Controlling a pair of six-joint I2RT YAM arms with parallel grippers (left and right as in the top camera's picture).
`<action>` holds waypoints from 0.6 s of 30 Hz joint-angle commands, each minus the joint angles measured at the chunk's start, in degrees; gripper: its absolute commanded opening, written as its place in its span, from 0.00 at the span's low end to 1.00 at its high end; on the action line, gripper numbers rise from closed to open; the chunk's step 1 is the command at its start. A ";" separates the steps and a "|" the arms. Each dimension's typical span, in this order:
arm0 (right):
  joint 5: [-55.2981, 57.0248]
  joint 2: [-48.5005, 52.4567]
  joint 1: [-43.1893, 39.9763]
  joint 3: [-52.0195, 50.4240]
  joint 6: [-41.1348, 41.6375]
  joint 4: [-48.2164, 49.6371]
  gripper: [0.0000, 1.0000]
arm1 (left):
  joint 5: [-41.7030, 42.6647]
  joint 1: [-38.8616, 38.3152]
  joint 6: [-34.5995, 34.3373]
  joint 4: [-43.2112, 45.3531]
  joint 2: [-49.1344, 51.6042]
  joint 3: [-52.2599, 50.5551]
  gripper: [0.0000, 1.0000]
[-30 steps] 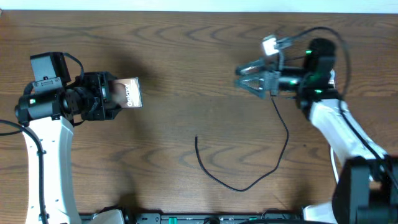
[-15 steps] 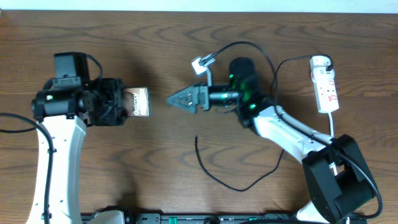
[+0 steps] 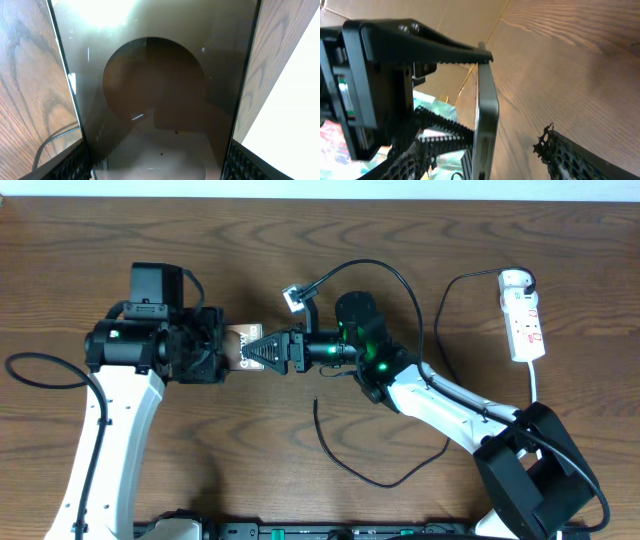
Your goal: Plug charger to phone and switch on socket
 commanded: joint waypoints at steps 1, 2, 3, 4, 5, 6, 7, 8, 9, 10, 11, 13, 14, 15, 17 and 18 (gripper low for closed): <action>1.49 -0.11 0.74 0.61 0.00 0.11 0.73 | -0.61 -1.27 -1.73 0.07 -0.20 0.28 0.07; 1.55 -0.11 0.76 0.61 -0.02 0.09 0.73 | -0.59 -1.60 -1.95 0.07 -0.20 0.28 0.07; 1.66 -0.11 0.76 0.61 0.00 0.11 0.73 | -0.61 -2.14 -2.60 0.07 -0.20 0.31 0.07; 1.77 -0.11 0.81 0.61 -0.02 0.11 0.72 | -0.61 -2.58 -2.82 0.11 -0.20 0.28 0.07; 1.77 -0.11 0.85 0.61 -0.02 0.11 0.72 | -0.63 -2.91 -3.02 0.28 -0.20 0.31 0.07; 1.77 -0.11 0.85 0.61 -0.02 0.07 0.71 | -0.66 -3.23 -3.10 0.48 -0.20 0.31 0.07; 1.77 -0.11 0.87 0.61 -0.02 0.00 0.71 | -0.66 -3.41 -3.26 0.50 -0.20 0.28 0.07; 1.77 -0.11 0.85 0.61 -0.02 -0.09 0.71 | -0.63 -3.61 -3.43 0.50 -0.20 0.31 0.07; 1.77 -0.11 0.87 0.61 0.00 -0.09 0.69 | -0.66 -3.76 -3.43 0.50 -0.20 0.28 0.07; 1.77 -0.11 0.87 0.61 0.00 -0.09 0.66 | -0.63 -3.87 -3.41 0.48 -0.20 0.28 0.07; 1.77 -0.11 0.87 0.61 0.00 -0.09 0.63 | -0.63 -3.87 -3.41 0.48 -0.20 0.28 0.07; 1.75 -0.11 0.90 0.61 0.02 -0.09 0.61 | -0.63 -3.87 -3.39 0.48 -0.20 0.28 0.07; 1.75 -0.11 0.90 0.61 0.02 -0.09 0.60 | -0.63 -3.87 -3.39 0.48 -0.20 0.28 0.07; 1.75 -0.11 0.90 0.61 0.02 -0.09 0.60 | -0.61 -3.87 -3.37 0.44 -0.20 0.31 0.07; 1.75 -0.11 0.90 0.61 0.02 -0.09 0.60 | -0.63 -4.31 -3.39 0.48 -0.20 0.28 0.07; 1.77 -0.11 0.90 0.61 0.02 -0.09 0.60 | -0.66 -4.61 -3.39 0.48 -0.20 0.28 0.07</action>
